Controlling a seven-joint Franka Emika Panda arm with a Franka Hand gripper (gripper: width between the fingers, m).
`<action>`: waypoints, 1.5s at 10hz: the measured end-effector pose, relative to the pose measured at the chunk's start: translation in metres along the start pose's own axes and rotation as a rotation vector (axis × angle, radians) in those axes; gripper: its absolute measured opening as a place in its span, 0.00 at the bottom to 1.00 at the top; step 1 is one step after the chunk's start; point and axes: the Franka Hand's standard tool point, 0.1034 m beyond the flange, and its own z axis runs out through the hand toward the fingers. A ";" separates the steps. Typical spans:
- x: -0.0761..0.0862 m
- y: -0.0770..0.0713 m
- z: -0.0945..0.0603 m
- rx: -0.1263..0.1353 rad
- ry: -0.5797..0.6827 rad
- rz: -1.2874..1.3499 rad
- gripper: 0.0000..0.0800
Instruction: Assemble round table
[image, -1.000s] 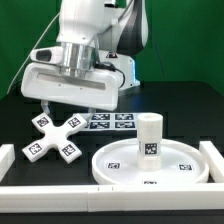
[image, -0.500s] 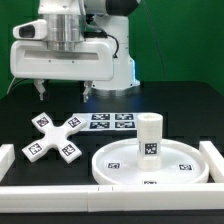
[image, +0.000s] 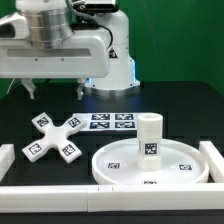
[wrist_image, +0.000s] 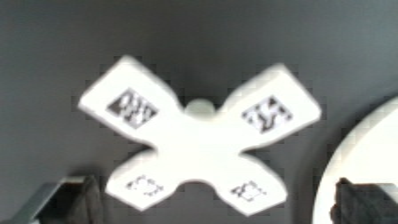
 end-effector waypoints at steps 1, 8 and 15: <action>-0.007 -0.004 0.003 0.014 -0.079 -0.002 0.81; 0.018 0.012 0.018 0.020 -0.203 0.023 0.81; 0.016 0.009 0.046 0.034 -0.259 0.049 0.81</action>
Offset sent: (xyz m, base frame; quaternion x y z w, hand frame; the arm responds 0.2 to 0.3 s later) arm 0.0000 0.0000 0.0000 0.0000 0.0000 0.0000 1.0000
